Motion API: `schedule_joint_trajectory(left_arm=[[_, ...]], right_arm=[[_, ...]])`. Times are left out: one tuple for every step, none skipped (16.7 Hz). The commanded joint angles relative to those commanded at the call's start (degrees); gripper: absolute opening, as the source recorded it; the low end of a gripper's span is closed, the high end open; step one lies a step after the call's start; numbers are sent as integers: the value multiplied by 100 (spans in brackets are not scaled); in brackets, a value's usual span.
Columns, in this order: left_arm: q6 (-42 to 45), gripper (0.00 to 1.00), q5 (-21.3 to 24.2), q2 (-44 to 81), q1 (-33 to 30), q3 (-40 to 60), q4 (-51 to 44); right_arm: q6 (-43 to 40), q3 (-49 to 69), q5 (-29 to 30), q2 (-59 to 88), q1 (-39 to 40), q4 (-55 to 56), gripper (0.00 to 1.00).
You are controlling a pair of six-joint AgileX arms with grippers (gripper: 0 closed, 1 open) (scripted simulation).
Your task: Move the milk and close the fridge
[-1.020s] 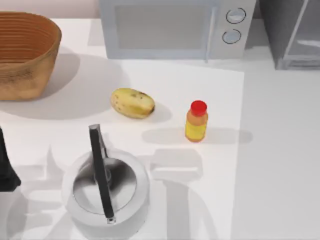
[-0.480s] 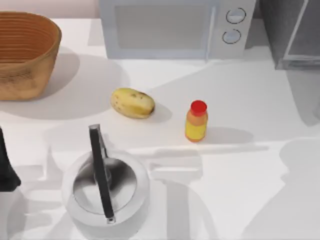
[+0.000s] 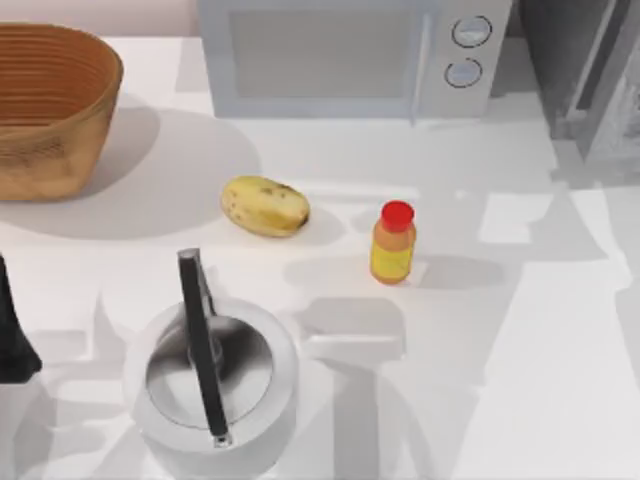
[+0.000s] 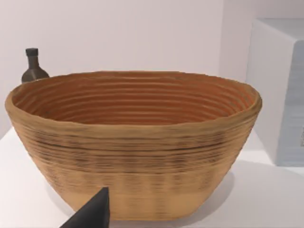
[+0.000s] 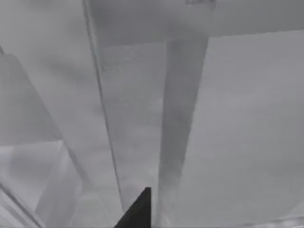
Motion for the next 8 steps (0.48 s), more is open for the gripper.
schedule_joint_trajectory(left_arm=[[0, 100, 0, 0, 0, 0, 0], [0, 100, 0, 0, 0, 0, 0], [0, 100, 0, 0, 0, 0, 0], [0, 100, 0, 0, 0, 0, 0], [0, 100, 0, 0, 0, 0, 0], [0, 100, 0, 0, 0, 0, 0], [0, 100, 0, 0, 0, 0, 0], [0, 100, 0, 0, 0, 0, 0]], right_arm=[[14, -7, 15, -6, 15, 8, 100], [14, -7, 15, -6, 15, 8, 100], [14, -7, 15, -6, 15, 8, 100], [-14, -28, 44, 24, -76, -12, 100], [-12, -12, 45, 39, -77, -18, 100], [-8, 62, 49, 110, -80, -42, 100], [-8, 196, 53, 238, -81, -82, 100], [-12, 387, 58, 423, -80, -133, 100]])
